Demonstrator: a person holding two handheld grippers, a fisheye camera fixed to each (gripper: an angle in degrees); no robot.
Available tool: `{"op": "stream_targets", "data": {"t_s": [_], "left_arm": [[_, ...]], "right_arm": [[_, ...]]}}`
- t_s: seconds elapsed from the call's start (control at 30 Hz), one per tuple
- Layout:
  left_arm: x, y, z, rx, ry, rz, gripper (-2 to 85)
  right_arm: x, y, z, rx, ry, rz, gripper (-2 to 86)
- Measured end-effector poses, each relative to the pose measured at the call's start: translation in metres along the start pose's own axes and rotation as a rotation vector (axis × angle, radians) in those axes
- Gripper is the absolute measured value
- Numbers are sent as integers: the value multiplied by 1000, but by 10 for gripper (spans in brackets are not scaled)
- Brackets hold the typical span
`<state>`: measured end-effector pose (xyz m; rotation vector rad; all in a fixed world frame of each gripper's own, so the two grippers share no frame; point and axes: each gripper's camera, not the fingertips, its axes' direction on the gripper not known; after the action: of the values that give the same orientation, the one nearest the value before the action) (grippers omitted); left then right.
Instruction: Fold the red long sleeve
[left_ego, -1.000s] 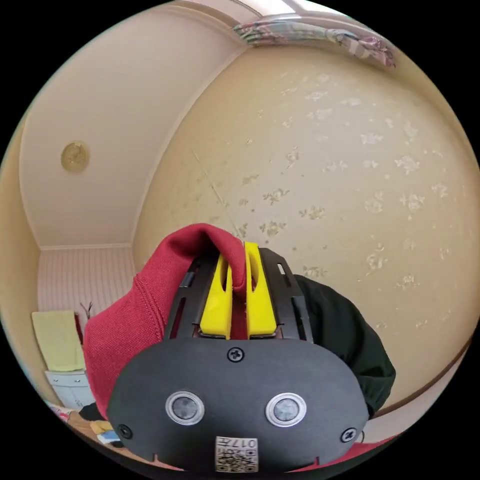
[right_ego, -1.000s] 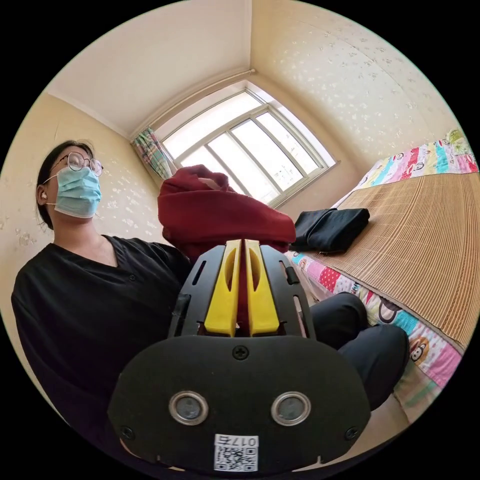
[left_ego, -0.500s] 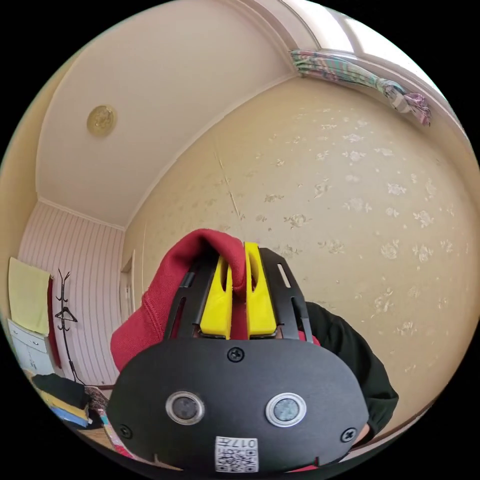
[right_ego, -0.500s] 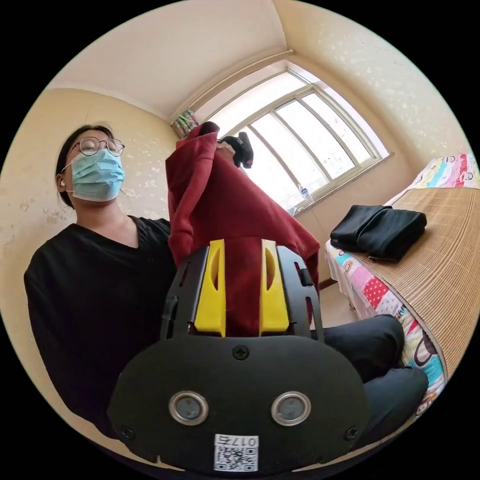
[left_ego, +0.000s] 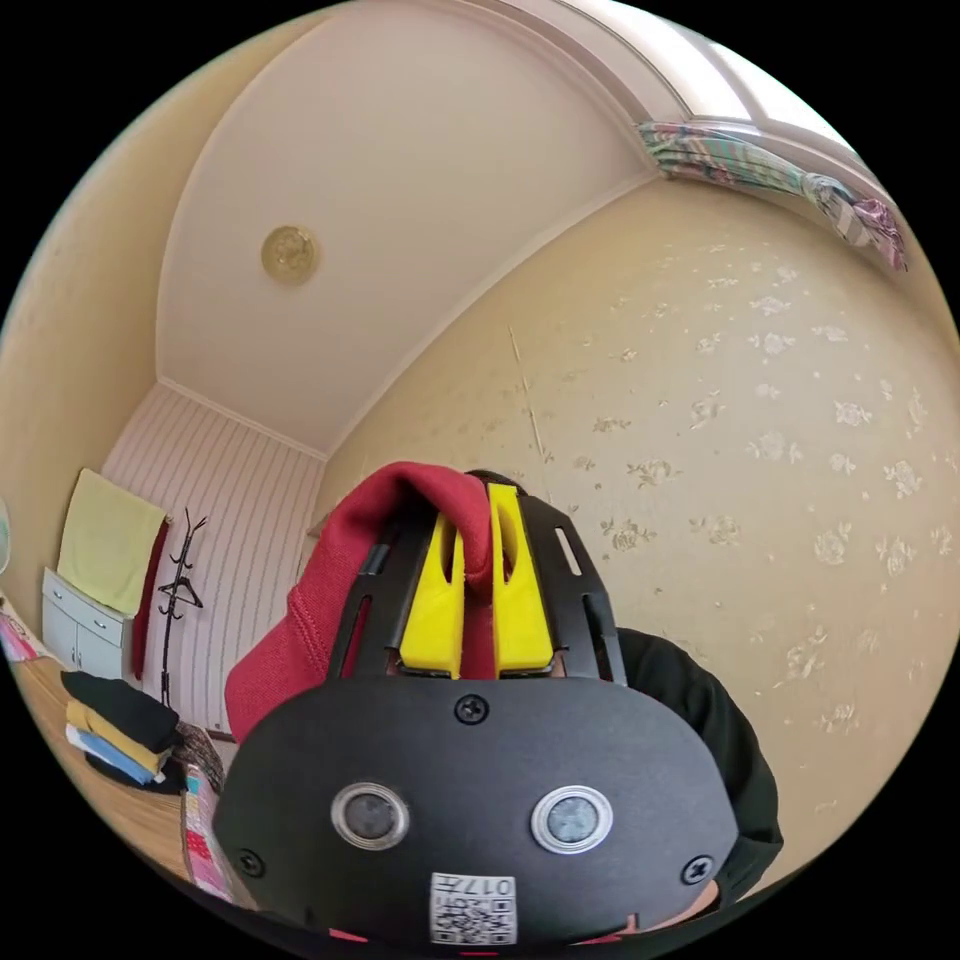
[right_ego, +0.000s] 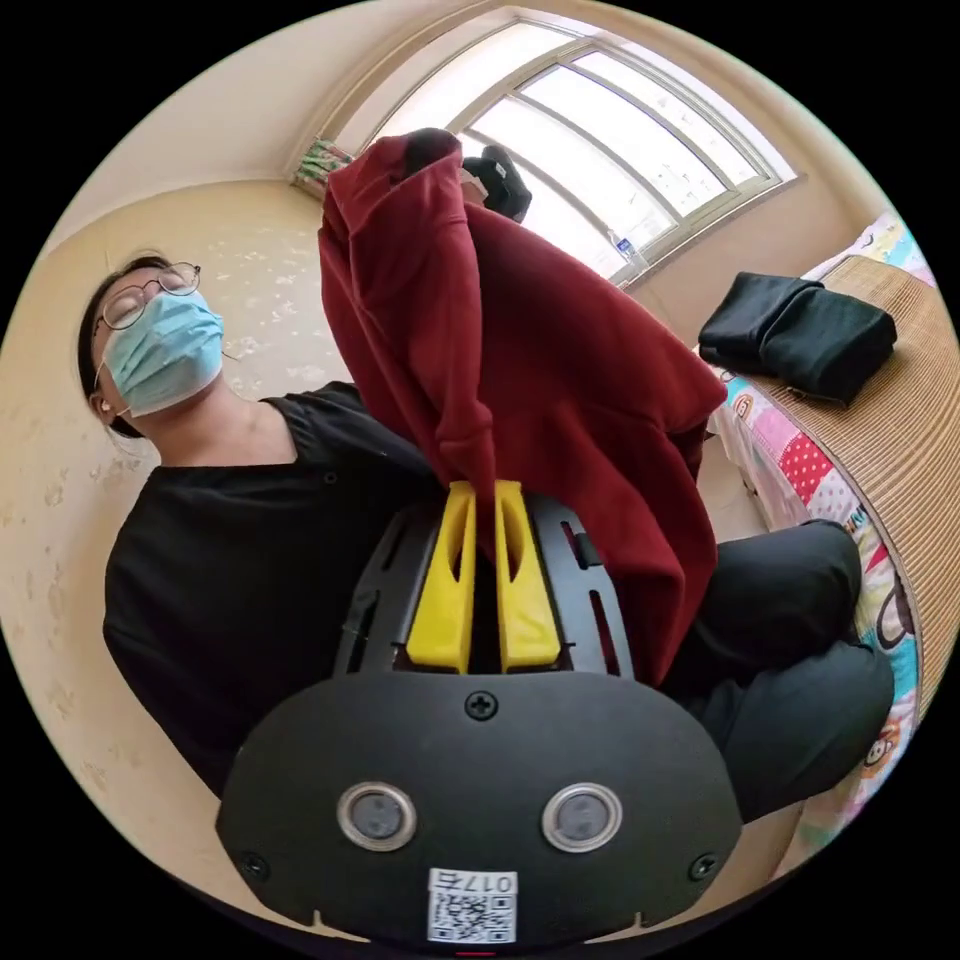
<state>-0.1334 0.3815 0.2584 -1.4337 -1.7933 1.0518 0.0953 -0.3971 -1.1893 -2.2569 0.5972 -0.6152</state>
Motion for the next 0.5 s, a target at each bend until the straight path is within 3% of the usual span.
{"op": "stream_targets", "data": {"t_s": [0.07, 0.13, 0.23, 0.3, 0.37, 0.43, 0.5], "left_arm": [[2, 2, -13, 13, -96, -21, 39], [13, -1, -23, -10, -238, -22, 40], [32, -4, -27, -77, -549, -47, 40], [46, 4, -15, -129, -777, -9, 38], [51, 13, 3, -205, -892, 26, 37], [58, 23, 23, -278, -978, 72, 36], [71, 36, 53, -370, -1102, 141, 35]], "right_arm": [[-3, 3, -35, 151, 146, 55, 38], [-36, 14, -102, 376, 422, 83, 30], [-125, 18, -143, 585, 728, -71, 21], [-183, 18, -137, 680, 877, -221, 17], [-227, 19, -118, 767, 976, -342, 13], [-282, 48, -89, 1024, 1064, -545, 9], [-314, 63, -70, 1100, 1113, -628, 9]]}}
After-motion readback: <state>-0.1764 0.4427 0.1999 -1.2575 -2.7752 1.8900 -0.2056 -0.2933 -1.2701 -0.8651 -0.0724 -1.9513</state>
